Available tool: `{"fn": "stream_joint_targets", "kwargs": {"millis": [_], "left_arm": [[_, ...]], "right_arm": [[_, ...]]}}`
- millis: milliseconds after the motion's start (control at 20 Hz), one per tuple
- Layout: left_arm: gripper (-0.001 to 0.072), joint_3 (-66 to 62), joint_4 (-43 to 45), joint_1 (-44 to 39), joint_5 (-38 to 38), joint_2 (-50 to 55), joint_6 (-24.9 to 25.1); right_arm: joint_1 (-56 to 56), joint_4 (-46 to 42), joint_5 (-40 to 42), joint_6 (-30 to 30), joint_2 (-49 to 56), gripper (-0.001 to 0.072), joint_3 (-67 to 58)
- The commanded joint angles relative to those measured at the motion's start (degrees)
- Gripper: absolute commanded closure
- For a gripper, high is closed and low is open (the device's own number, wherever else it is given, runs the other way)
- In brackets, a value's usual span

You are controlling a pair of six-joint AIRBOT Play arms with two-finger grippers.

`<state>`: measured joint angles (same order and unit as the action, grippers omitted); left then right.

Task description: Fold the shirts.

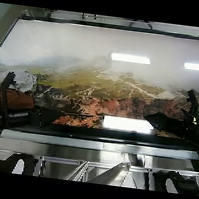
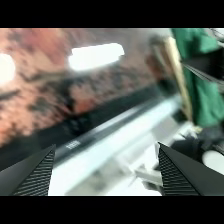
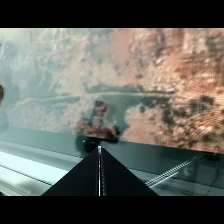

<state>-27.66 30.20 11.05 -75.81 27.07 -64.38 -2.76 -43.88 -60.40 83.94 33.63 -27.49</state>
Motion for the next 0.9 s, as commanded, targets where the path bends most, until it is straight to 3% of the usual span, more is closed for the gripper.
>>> {"fn": "stream_joint_targets", "kwargs": {"millis": [0, 150, 250, 450, 600, 850], "left_arm": [[-0.001, -9.64, 13.11, 0.07, 4.35, 4.39, -7.58], [-0.0011, -23.06, 32.24, 1.03, 7.91, 14.08, -13.51], [-0.001, -31.08, 40.35, 4.81, 9.55, 21.88, -14.73], [-0.001, -41.77, 41.29, 16.9, 12.09, 38.64, -14.47], [-0.0009, -47.58, 41.29, 23.5, 6.16, 51.3, -11.67], [-0.0009, -53.05, 41.31, 26.12, 4.46, 65.81, -9.94]], "right_arm": [[0.07, 0.02, -0.02, 0.02, -0.04, 0.0693, 0.02], [0.04, 0.02, -0.02, 0.02, -0.04, 0.0693, 0.02], [0.04, 0.02, -0.02, 0.02, -0.04, 0.0693, 0.02], [0.04, 0.02, 0.0, 0.02, -0.04, 0.0693, 0.02], [0.07, 0.04, 0.02, 0.02, -0.04, 0.0693, 0.02], [0.04, 0.04, 0.0, 0.02, -0.04, 0.0693, 0.02]]}}
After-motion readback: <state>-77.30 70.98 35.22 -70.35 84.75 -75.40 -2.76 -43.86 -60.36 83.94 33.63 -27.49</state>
